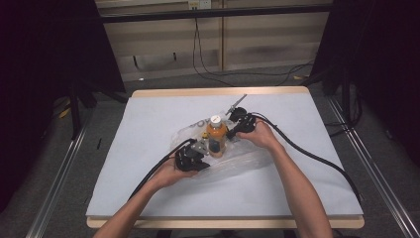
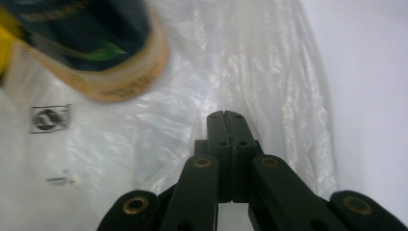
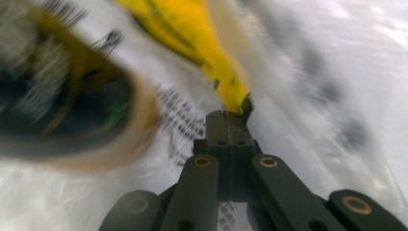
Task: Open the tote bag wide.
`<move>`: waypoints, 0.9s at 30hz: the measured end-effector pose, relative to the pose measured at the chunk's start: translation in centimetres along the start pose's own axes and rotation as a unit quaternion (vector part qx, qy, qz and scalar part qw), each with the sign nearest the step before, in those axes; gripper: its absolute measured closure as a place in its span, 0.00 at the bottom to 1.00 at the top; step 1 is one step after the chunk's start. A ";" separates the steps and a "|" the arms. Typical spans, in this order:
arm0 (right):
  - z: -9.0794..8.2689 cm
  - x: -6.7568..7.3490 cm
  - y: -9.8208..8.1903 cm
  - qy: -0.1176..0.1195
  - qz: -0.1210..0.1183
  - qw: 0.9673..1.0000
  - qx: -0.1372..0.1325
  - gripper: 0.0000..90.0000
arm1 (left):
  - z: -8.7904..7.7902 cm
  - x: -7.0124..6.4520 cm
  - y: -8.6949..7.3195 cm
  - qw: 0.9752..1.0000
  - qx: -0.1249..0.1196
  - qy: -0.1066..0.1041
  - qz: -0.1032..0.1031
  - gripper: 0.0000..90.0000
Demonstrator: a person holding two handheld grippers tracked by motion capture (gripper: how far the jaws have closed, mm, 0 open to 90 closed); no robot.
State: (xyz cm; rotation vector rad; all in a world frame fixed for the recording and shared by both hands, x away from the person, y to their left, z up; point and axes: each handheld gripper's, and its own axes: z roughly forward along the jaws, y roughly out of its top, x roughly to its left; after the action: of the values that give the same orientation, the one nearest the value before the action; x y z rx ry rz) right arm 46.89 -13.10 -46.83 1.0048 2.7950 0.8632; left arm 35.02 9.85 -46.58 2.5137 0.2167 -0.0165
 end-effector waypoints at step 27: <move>0.7 -4.3 1.1 -0.072 0.097 0.992 -0.045 1.00 | -1.5 -5.6 -2.3 0.996 0.001 -0.060 0.060 1.00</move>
State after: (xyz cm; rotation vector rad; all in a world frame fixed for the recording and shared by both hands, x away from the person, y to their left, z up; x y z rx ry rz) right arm 51.05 -14.66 -47.41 1.2850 2.5474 0.8885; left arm 29.11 11.71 -46.29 2.5129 0.0165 -0.1182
